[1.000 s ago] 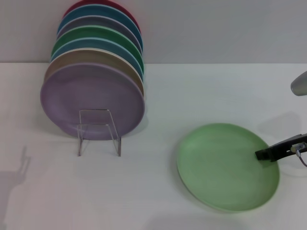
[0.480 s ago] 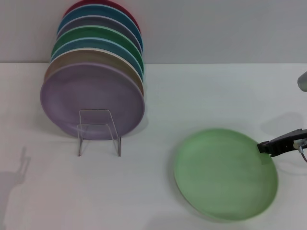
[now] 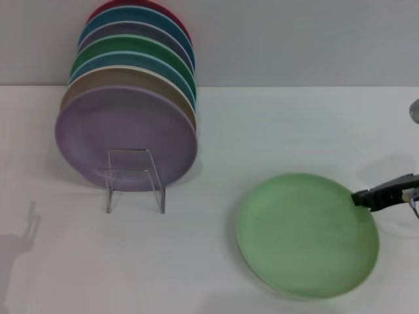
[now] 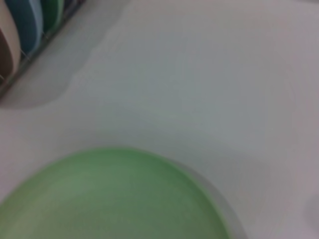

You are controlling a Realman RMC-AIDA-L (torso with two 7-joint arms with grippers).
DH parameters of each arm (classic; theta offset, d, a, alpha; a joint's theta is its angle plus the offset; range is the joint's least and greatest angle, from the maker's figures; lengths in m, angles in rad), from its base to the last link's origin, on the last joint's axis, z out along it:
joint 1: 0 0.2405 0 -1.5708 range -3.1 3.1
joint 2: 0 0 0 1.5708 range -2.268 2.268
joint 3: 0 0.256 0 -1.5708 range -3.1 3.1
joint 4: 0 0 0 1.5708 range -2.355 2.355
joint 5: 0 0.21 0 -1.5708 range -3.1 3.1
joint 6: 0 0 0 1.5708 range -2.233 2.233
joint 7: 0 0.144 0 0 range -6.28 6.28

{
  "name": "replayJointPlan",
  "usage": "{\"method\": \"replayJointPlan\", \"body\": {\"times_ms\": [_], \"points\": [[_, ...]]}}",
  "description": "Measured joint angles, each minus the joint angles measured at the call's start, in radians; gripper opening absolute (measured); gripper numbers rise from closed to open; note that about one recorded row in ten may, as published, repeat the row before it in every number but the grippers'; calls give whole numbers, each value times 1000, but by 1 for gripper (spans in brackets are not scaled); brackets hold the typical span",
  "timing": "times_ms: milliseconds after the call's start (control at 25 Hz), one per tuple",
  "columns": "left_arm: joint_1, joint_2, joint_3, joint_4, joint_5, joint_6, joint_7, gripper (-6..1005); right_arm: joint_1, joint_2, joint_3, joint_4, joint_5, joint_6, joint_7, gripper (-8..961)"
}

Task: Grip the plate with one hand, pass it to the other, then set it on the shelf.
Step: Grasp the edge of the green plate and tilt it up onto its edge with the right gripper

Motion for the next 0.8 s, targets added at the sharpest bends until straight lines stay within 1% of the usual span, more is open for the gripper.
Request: {"method": "replayJointPlan", "body": {"times_ms": [120,160,200,320,360,400,560,800], "points": [[0,0,0,0,0,0,0,801,-16,0,0,26,31,-1,-16,15],[1,0,0,0,0,1,0,801,-37,-1,2,59,68,-1,-35,16],[1,0,0,0,0,1,0,801,-37,-1,2,59,68,-1,-35,17],[2,0,0,-2,0,8,0,801,-70,0,5,113,107,-5,-67,19],[3,0,0,-5,0,11,0,801,-93,1,9,146,132,-7,-87,20],[3,0,0,-5,0,11,0,801,-93,1,9,146,132,-7,-87,21],[0,0,0,-8,0,13,0,801,-147,1,19,215,211,-21,-135,24],[-5,0,23,-10,0,30,0,801,-188,3,31,254,280,-31,-201,28]]}}
